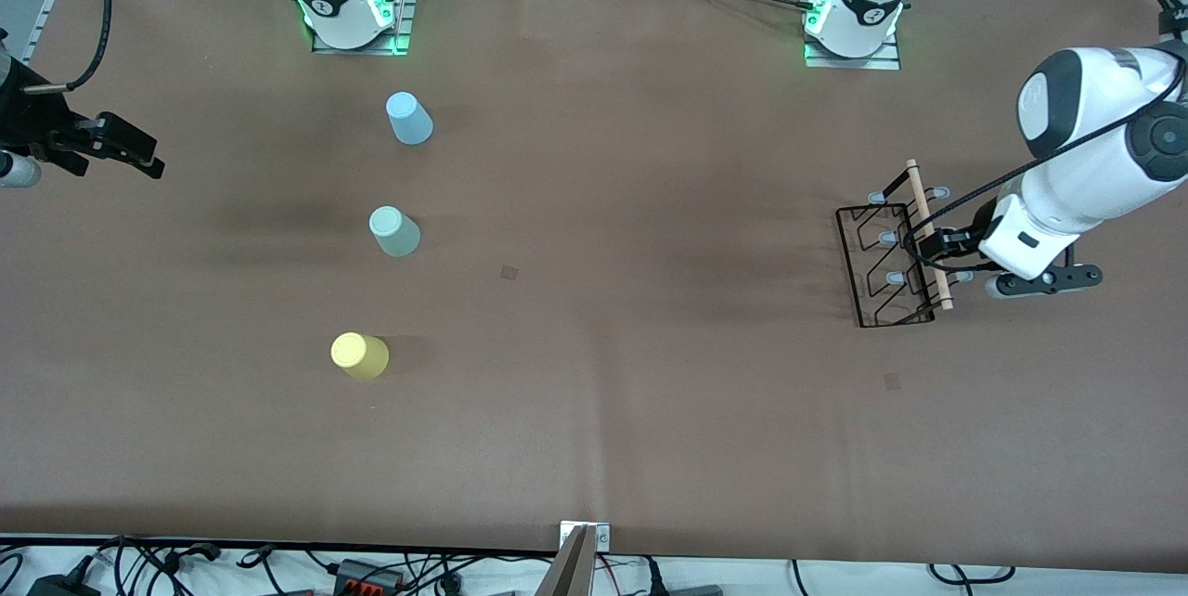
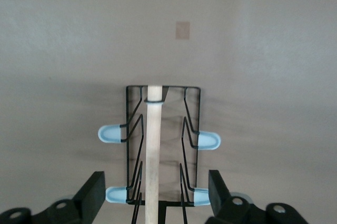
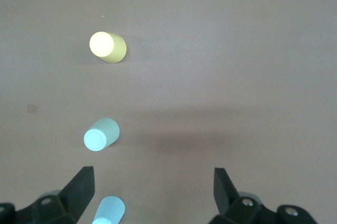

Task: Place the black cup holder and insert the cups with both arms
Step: 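Lower the left gripper and grasp the wooden handle of the black rack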

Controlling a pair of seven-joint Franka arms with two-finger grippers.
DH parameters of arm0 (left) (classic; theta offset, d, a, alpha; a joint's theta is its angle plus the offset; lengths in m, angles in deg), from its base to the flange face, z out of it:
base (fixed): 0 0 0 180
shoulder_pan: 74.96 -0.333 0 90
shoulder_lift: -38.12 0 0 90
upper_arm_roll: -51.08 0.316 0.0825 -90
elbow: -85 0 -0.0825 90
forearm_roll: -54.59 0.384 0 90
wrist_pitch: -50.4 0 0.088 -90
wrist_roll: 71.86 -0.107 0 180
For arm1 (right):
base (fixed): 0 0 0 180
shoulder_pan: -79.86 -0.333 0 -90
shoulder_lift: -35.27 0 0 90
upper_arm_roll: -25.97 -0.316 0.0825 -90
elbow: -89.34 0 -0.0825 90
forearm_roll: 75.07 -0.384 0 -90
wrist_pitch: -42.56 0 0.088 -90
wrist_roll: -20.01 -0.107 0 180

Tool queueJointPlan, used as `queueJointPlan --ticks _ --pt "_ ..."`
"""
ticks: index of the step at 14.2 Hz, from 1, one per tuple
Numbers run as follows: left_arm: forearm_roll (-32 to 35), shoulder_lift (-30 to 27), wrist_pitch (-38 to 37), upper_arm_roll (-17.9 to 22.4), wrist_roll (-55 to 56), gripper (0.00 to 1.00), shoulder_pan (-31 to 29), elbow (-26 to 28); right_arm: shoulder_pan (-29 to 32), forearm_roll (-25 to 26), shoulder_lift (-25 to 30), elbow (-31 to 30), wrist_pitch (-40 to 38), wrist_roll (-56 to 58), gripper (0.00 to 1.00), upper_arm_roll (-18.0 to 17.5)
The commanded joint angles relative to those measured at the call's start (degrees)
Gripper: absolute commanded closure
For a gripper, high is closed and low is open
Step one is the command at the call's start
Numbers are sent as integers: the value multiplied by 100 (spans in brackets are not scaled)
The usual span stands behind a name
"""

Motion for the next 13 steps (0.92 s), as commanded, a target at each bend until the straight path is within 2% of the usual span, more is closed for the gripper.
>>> queueJointPlan --ticks 1,5,8,10,13 --pt "74 -263 301 -22 -122 15 -64 597 43 72 115 -104 8 52 0 -40" --pt "74 -342 345 -40 -87 38 -64 844 43 72 107 -104 17 52 0 -40" --pt "65 -334 345 -31 -69 62 -72 871 43 81 107 -104 -9 61 0 -40" --pt "65 -325 345 -40 -43 70 -72 879 43 81 107 -104 -1 61 0 -40" --pt "65 -325 372 -40 -43 71 -72 993 43 81 107 -104 -1 61 0 -40"
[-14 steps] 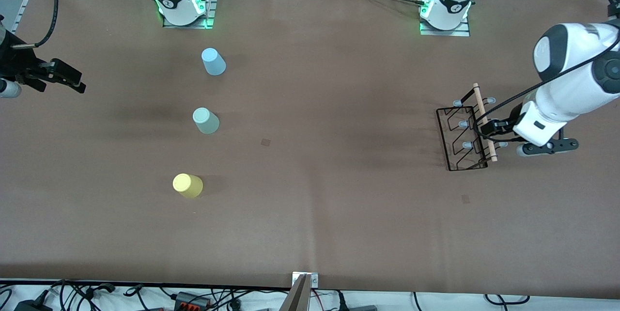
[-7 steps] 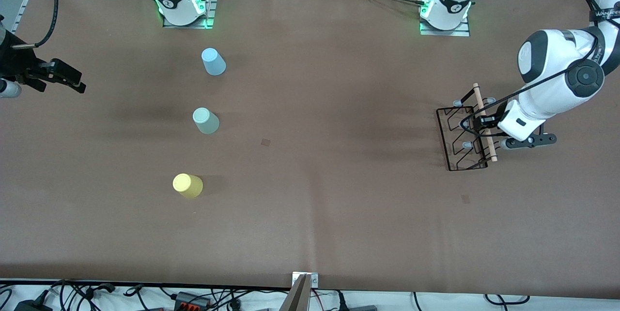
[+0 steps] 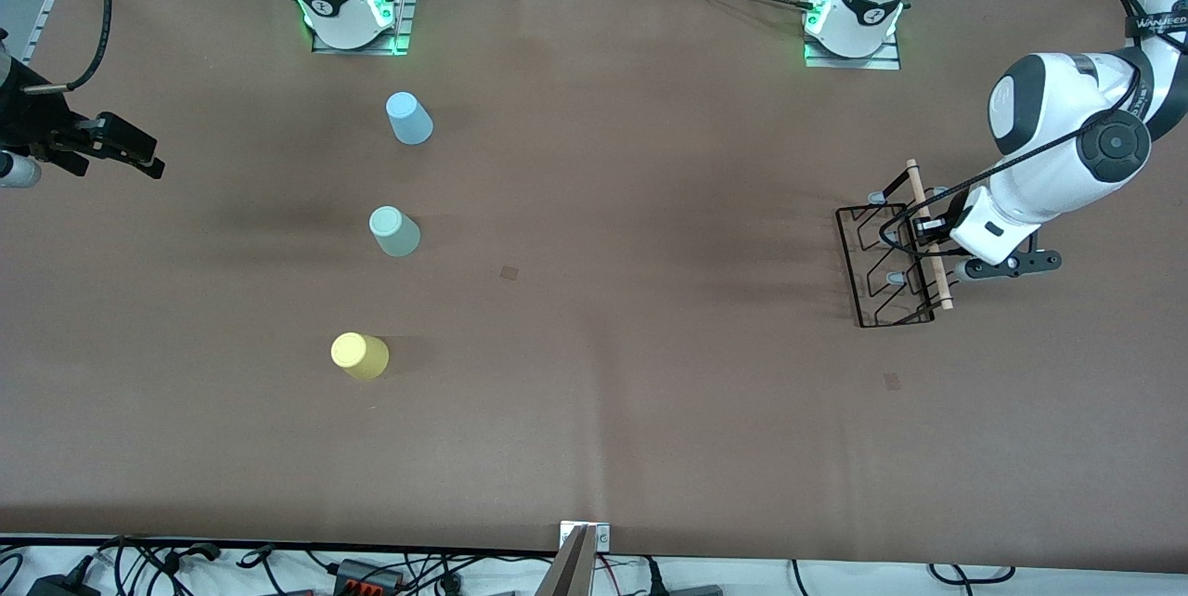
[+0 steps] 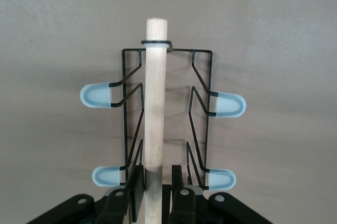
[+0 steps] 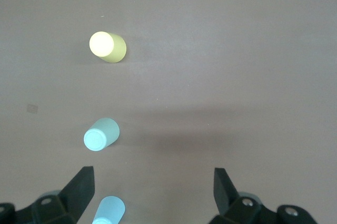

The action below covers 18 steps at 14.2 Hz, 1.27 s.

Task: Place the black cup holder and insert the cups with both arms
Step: 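Lower the left gripper and grasp the wooden handle of the black rack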

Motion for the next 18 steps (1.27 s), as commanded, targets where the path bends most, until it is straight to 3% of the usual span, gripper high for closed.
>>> queueJointPlan --ticks 1,3,5,7,10,13,18 --pt "65 -177 116 -31 -42 72 -49 237 42 81 107 -102 -1 61 0 -41" --pt "65 -159 125 -31 -42 73 -49 237 42 81 107 -102 -9 61 0 -41" --pt "65 -124 168 -22 -42 83 -49 237 42 81 107 -102 -9 61 0 -41" --pt "65 -115 160 -31 71 99 -31 228 42 81 107 -102 -1 61 0 -41" --pt "56 -80 99 -92 318 100 91 167 42 81 80 -102 8 61 0 -41" --pt "-22 -71 -417 -714 458 100 127 -341 34 81 71 -102 26 61 0 -41" --pt "-14 726 -1867 -1997 1527 100 284 -2141 34 81 63 -111 17 44 0 -50"
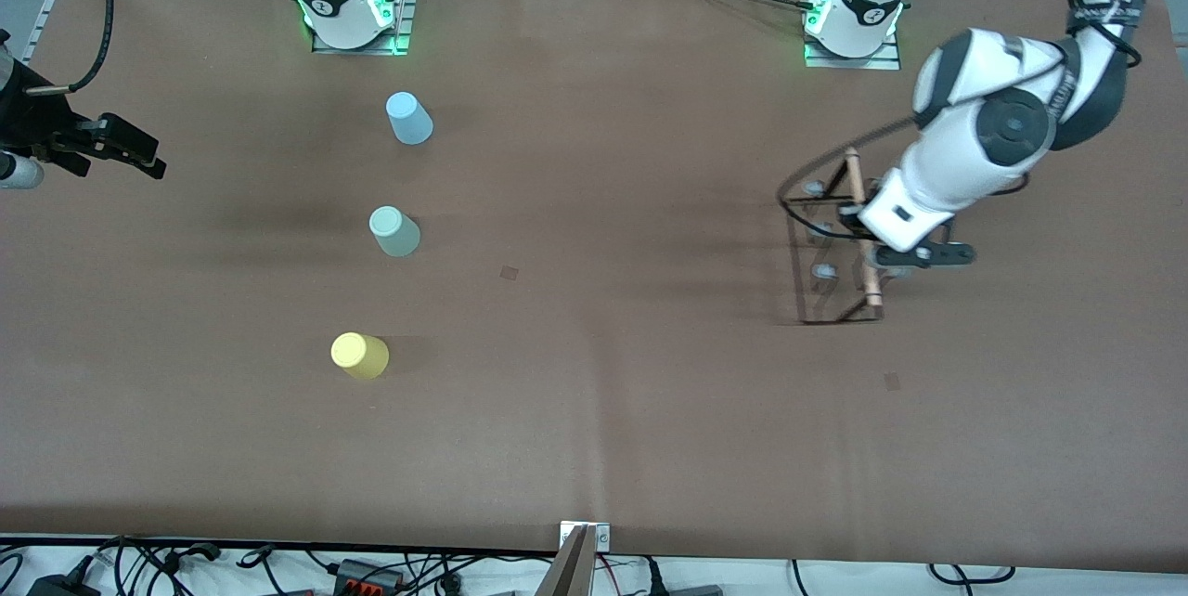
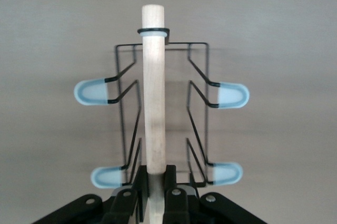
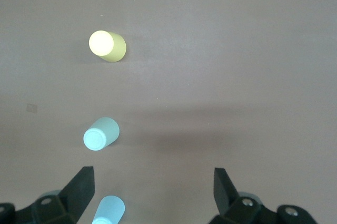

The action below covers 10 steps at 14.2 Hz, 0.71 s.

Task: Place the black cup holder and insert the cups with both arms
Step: 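Move the rack with the left gripper while the right gripper reaches cups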

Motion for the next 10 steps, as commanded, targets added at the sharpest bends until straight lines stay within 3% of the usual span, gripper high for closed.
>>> queueJointPlan --ticks 1,5,10 --pt "14 724 -880 -546 786 100 245 -1292 26 72 21 -89 -1 35 0 -48" --pt "-4 1243 -891 -556 1333 100 1211 -1891 -508 71 -576 -72 69 -35 0 -48" --pt "40 1911 -742 -547 1957 100 1985 -2507 -949 54 -1323 7 157 -36 0 -48"
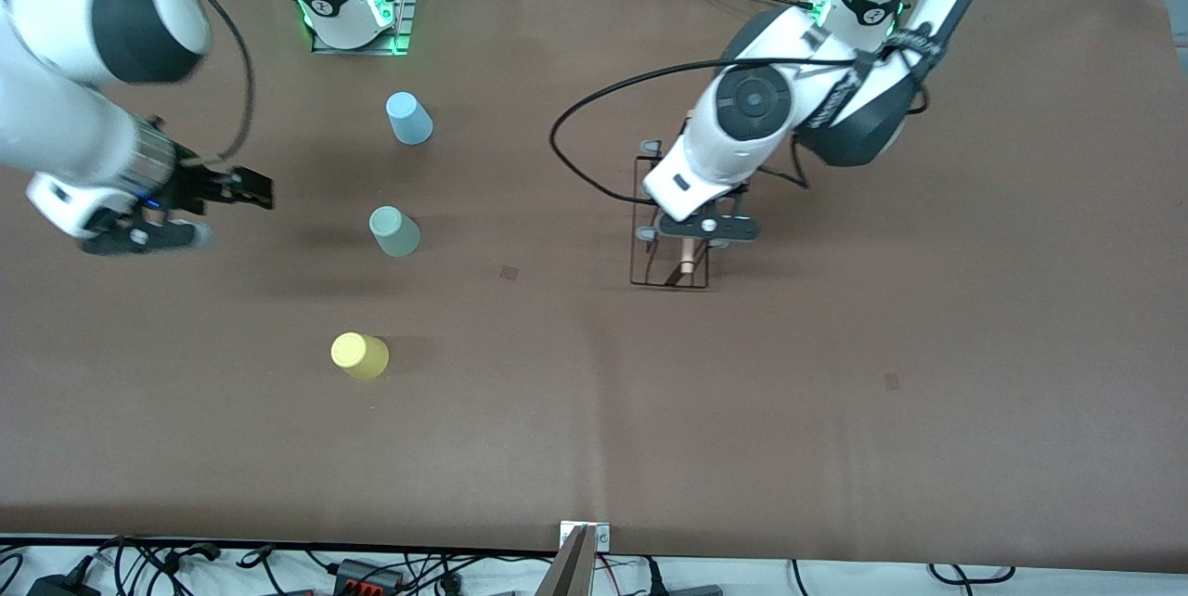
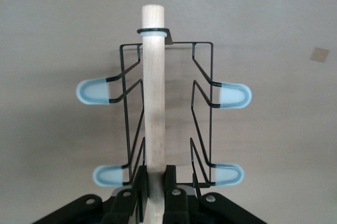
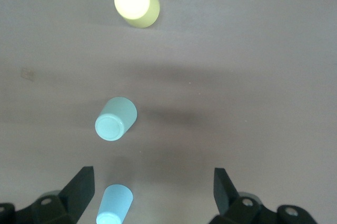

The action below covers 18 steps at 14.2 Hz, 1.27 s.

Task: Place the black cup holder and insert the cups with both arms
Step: 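Move the rack with the left gripper while the right gripper reaches cups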

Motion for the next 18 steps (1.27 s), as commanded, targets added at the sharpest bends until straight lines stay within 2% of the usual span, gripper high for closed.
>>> queueJointPlan --ticks 1,3,6,11,13,15,17,18 --pt "39 397 31 9 408 100 355 -523 -185 2 -362 169 -12 -1 0 28" --pt "47 520 286 9 515 100 609 -532 -299 -86 -740 274 6 -18 0 19" --pt "47 556 444 9 664 100 663 -532 -519 -332 -1276 267 355 -149 0 19" --pt "74 793 823 18 848 100 778 -514 -845 -333 -1392 -268 1181 -1001 0 19" --pt "74 837 823 27 858 100 778 -514 -915 -333 -1383 -785 1760 -1213 0 19" --pt "74 855 823 35 849 99 769 -506 -933 -333 -1235 -1182 1983 -1249 0 19" --pt "65 916 805 53 849 84 769 -506 -950 -333 -963 -1455 1957 -1257 0 19" --pt "21 942 805 53 849 60 734 -506 -959 -341 -857 -1604 2001 -1266 0 19"
